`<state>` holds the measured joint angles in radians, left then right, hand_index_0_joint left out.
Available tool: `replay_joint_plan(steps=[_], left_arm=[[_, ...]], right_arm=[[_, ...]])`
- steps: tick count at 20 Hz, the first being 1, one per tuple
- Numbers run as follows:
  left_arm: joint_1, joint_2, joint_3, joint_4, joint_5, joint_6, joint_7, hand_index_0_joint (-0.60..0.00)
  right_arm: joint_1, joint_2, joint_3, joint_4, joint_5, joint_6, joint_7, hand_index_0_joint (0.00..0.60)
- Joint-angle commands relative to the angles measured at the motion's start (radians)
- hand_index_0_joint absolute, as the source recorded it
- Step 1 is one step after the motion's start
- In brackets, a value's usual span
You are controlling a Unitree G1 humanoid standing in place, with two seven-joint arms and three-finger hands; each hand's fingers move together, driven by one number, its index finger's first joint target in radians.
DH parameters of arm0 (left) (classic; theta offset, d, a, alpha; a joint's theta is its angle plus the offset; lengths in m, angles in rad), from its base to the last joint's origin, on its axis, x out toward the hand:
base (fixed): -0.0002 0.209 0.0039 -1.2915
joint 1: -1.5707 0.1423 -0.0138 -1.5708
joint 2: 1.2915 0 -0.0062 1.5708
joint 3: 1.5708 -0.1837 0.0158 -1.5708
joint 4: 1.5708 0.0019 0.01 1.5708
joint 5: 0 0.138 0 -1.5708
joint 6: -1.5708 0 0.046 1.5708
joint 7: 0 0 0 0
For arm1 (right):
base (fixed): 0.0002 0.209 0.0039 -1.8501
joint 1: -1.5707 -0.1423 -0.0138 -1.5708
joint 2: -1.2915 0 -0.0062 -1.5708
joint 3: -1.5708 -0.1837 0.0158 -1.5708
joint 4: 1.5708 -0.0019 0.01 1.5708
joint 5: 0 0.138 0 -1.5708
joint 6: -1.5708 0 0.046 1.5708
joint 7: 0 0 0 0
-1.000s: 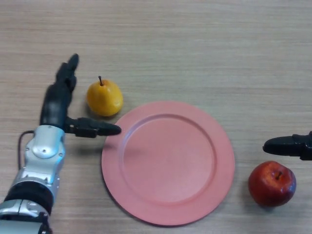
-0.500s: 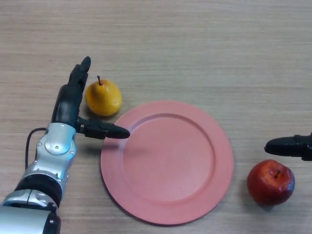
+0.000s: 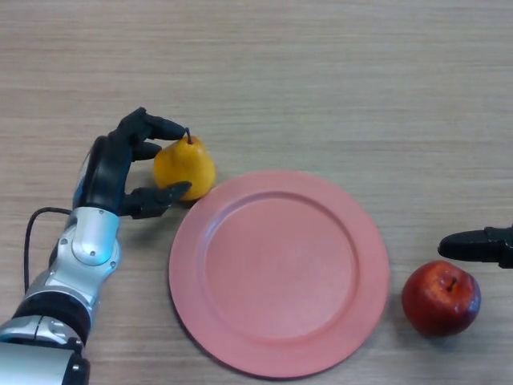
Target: Pick up the yellow pear and place it on the plate
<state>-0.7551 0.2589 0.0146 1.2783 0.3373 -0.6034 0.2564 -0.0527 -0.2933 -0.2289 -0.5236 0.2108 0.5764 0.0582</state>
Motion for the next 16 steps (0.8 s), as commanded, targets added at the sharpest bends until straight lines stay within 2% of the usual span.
replay_joint_plan(steps=[1, 2, 3, 6, 7, 9, 10, 11, 12, 13, 16], left_arm=[[-0.045, 0.063, 0.033, -0.061, -0.009, -0.075, 0.010, -0.600], [-0.042, 0.072, 0.033, -0.070, -0.008, -0.072, 0.008, -0.600], [-0.041, 0.080, 0.036, -0.085, -0.001, -0.068, 0.047, -0.600], [-0.039, 0.109, 0.047, -0.126, -0.016, -0.048, 0.043, -0.600], [-0.039, 0.109, 0.084, -0.152, -0.080, -0.039, 0.010, -0.600], [-0.015, 0.105, 0.092, -0.256, -0.154, 0.025, -0.061, -0.600], [0.004, 0.108, 0.077, -0.328, -0.147, 0.051, -0.046, -0.600], [0.030, 0.101, 0.062, -0.394, -0.139, 0.067, -0.043, -0.600], [0.073, 0.067, 0.075, -0.518, -0.232, 0.154, -0.142, -0.600], [0.121, 0.038, 0.086, -0.667, -0.325, 0.247, -0.194, -0.600], [0.249, 0.001, 0.046, -1.034, -0.443, 0.514, -0.263, -0.600]], right_arm=[[-0.037, -0.032, -0.060, -0.071, 0.006, -0.121, -0.001, 0.000], [-0.033, -0.029, -0.055, -0.077, 0.010, -0.114, 0.001, 0.000], [-0.033, -0.027, -0.054, -0.084, 0.015, -0.105, 0.000, 0.000], [-0.032, -0.021, -0.056, -0.102, 0.036, -0.078, -0.001, 0.000], [-0.034, -0.019, -0.050, -0.101, 0.035, -0.076, -0.006, 0.000], [-0.035, -0.022, -0.043, -0.103, 0.032, -0.073, -0.007, 0.000], [-0.032, -0.020, -0.042, -0.103, 0.029, -0.081, -0.007, 0.000], [-0.034, -0.017, -0.039, -0.101, 0.030, -0.082, -0.009, 0.000], [-0.038, -0.015, -0.039, -0.099, 0.034, -0.081, -0.010, 0.000], [-0.038, -0.015, -0.040, -0.099, 0.039, -0.079, -0.012, 0.000], [-0.036, -0.018, -0.046, -0.101, 0.050, -0.078, -0.008, 0.000]])
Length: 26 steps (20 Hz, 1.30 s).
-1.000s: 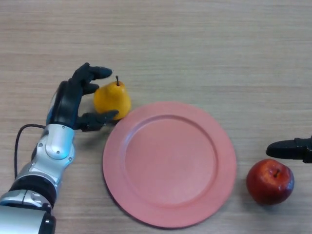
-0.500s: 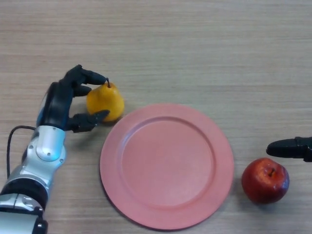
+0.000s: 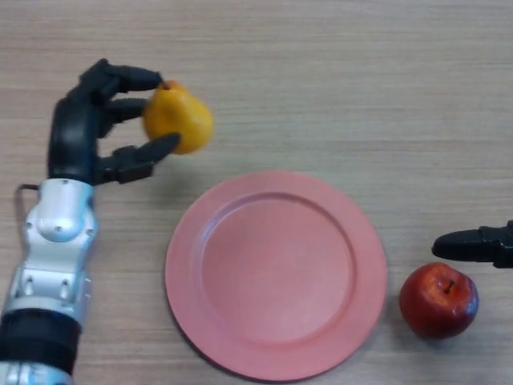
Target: Pick up the yellow pear and place it on the plate
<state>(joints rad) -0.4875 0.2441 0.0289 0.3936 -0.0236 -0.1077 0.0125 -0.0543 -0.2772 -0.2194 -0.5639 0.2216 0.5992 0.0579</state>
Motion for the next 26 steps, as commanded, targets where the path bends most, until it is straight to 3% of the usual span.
replay_joint_plan(steps=[1, 5, 6, 11, 15, 20, 23, 26], left_arm=[[0.005, 0.012, 0.021, -0.227, -0.105, 0.086, -0.037, -0.600], [0.117, -0.037, -0.023, -0.434, -0.154, 0.132, -0.086, -0.600], [0.155, -0.033, -0.073, -0.438, -0.031, 0.055, -0.093, -0.600], [0.222, -0.052, -0.112, -0.350, 0.276, -0.153, -0.141, -0.600], [0.280, -0.054, -0.115, -0.373, 0.196, -0.094, -0.194, -0.600], [0.279, -0.052, -0.110, -0.417, 0.213, 0.222, -0.248, -0.600], [0.282, -0.050, -0.095, -0.436, 0.227, 0.260, -0.253, -0.600], [0.275, -0.041, -0.092, -0.425, 0.247, 0.222, -0.242, -0.250]], right_arm=[[-0.037, -0.036, -0.060, -0.064, 0.048, -0.091, -0.009, 0.000], [-0.036, -0.039, -0.066, -0.051, 0.054, -0.108, -0.014, 0.000], [-0.032, -0.038, -0.067, -0.050, 0.058, -0.114, -0.014, 0.000], [-0.035, -0.044, -0.071, -0.037, 0.059, -0.118, -0.013, 0.000], [-0.035, -0.043, -0.068, -0.036, 0.053, -0.109, -0.014, 0.000], [-0.042, -0.043, -0.062, -0.049, 0.066, -0.070, -0.025, 0.000], [-0.045, -0.043, -0.058, -0.049, 0.060, -0.077, -0.023, 0.000], [-0.047, -0.044, -0.057, -0.051, 0.061, -0.072, -0.023, 0.000]])
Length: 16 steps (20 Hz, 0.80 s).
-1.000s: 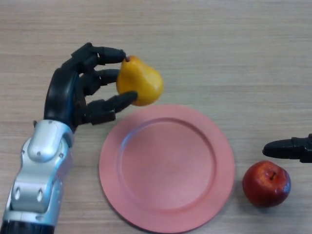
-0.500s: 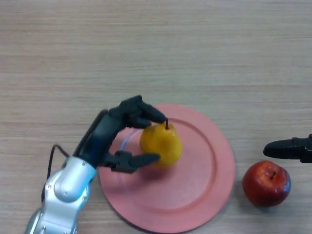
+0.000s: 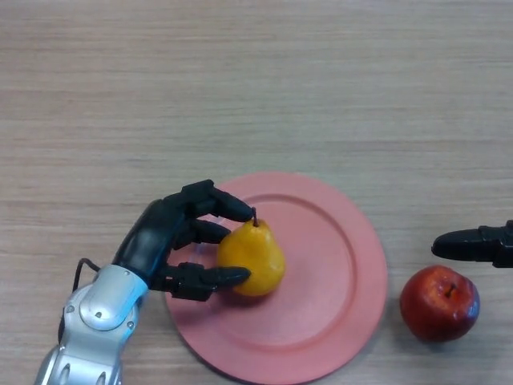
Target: Pick up the yellow pear and place it on the plate
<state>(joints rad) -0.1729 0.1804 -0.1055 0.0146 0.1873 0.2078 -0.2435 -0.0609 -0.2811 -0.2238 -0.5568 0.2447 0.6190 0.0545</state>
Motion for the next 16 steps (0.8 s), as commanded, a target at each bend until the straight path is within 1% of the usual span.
replay_joint_plan(steps=[1, 2, 3, 4, 8, 9, 11, 12, 14, 15, 16], left_arm=[[-0.047, 0.032, 0.049, -0.030, 0.069, -0.144, 0.031, -0.101], [-0.052, 0.041, 0.061, -0.010, 0.102, -0.213, 0.059, 0.000], [-0.047, 0.043, 0.076, -0.021, 0.094, -0.234, 0.074, 0.000], [-0.045, 0.051, 0.086, -0.048, 0.080, -0.210, 0.061, 0.000], [-0.040, 0.076, 0.134, -0.142, 0.034, -0.205, 0.095, 0.000], [-0.036, 0.085, 0.159, -0.181, 0.006, -0.213, 0.104, 0.000], [-0.028, 0.112, 0.208, -0.253, -0.048, -0.178, 0.093, 0.000], [-0.025, 0.121, 0.233, -0.273, -0.078, -0.188, 0.106, 0.000], [0.015, 0.140, 0.305, -0.373, -0.260, -0.105, 0.063, 0.000], [0.029, 0.148, 0.355, -0.413, -0.381, -0.056, 0.042, 0.000], [0.038, 0.160, 0.389, -0.424, -0.462, -0.037, 0.043, 0.000]], right_arm=[[-0.041, -0.039, -0.051, -0.058, 0.042, -0.090, -0.020, 0.000], [-0.043, -0.037, -0.046, -0.057, 0.045, -0.097, -0.021, 0.000], [-0.044, -0.035, -0.041, -0.053, 0.047, -0.105, -0.024, 0.000], [-0.044, -0.032, -0.037, -0.054, 0.053, -0.104, -0.028, 0.000], [-0.049, -0.034, -0.036, -0.062, 0.083, -0.098, -0.036, 0.000], [-0.049, -0.037, -0.031, -0.059, 0.076, -0.104, -0.032, 0.000], [-0.054, -0.034, -0.026, -0.055, 0.081, -0.103, -0.029, 0.000], [-0.052, -0.033, -0.025, -0.055, 0.084, -0.104, -0.026, 0.000], [-0.058, -0.036, -0.027, -0.052, 0.090, -0.106, -0.022, 0.000], [-0.058, -0.037, -0.023, -0.047, 0.084, -0.113, -0.019, 0.000], [-0.057, -0.036, -0.024, -0.043, 0.084, -0.120, -0.017, 0.000]])
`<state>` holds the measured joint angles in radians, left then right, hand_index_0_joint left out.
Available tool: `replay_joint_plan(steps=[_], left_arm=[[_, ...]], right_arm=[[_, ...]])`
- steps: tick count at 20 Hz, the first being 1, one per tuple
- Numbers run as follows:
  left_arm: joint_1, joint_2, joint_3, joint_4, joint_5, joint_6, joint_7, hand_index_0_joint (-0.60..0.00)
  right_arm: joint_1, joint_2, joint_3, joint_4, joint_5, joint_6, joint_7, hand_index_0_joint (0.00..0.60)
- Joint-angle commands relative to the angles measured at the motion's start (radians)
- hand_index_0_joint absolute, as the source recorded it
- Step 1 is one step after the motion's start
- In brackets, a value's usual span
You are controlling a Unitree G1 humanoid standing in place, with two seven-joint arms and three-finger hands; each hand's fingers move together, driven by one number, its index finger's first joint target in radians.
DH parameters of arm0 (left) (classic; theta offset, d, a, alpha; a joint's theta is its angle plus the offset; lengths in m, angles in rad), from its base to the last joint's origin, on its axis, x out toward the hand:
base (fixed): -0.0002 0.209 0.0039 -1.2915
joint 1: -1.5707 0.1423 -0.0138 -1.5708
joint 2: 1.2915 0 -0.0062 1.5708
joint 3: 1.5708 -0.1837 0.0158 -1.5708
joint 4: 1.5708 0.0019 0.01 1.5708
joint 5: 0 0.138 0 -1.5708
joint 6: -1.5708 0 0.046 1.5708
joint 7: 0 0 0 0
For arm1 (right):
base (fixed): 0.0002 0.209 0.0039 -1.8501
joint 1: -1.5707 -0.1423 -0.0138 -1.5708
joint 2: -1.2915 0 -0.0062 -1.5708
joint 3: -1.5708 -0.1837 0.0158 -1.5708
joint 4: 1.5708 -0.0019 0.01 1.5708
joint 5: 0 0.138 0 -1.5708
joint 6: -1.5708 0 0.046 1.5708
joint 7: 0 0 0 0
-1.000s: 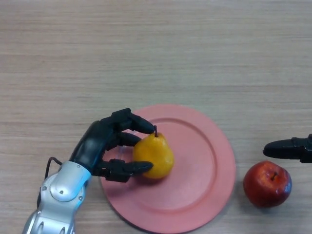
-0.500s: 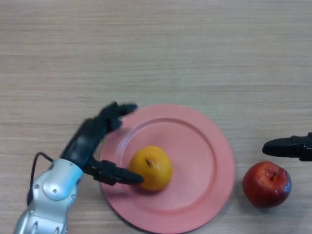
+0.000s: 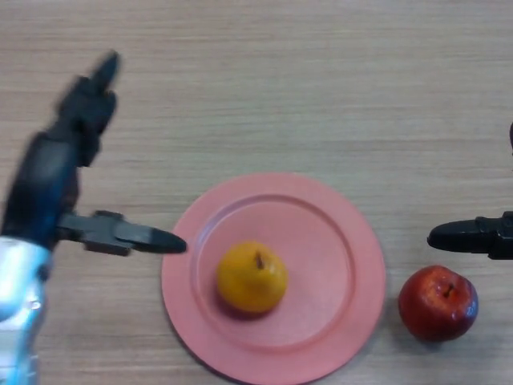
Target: Pick up the yellow pear and place it on the plate
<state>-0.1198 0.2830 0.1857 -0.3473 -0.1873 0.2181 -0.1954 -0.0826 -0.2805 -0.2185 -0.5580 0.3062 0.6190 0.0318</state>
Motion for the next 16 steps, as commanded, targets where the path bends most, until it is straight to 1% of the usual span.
replay_joint_plan(steps=[1, 3, 6, 8, 11, 16], left_arm=[[-0.010, 0.072, 0.136, -0.069, -0.171, 0.001, 0.003, 0.000], [0.001, 0.097, 0.174, -0.068, -0.246, 0.024, 0.010, 0.000], [0.006, 0.108, 0.178, -0.057, -0.262, 0.025, 0.014, 0.000], [0.009, 0.097, 0.149, -0.031, -0.215, -0.006, 0.015, 0.000], [0.010, 0.089, 0.137, -0.026, -0.186, -0.012, 0.008, 0.000], [-0.009, 0.090, 0.119, 0.001, -0.112, -0.039, 0.026, 0.000]], right_arm=[[-0.033, -0.037, -0.036, -0.045, 0.029, -0.118, 0.009, 0.000], [-0.029, -0.040, -0.047, -0.045, 0.035, -0.132, 0.012, 0.000], [-0.018, -0.039, -0.041, -0.037, 0.013, -0.142, 0.018, 0.000], [-0.019, -0.038, -0.039, -0.035, 0.002, -0.146, 0.021, 0.000], [-0.016, -0.035, -0.040, -0.035, 0.000, -0.156, 0.021, 0.000], [-0.006, -0.033, -0.032, -0.012, -0.017, -0.195, 0.063, 0.000]])
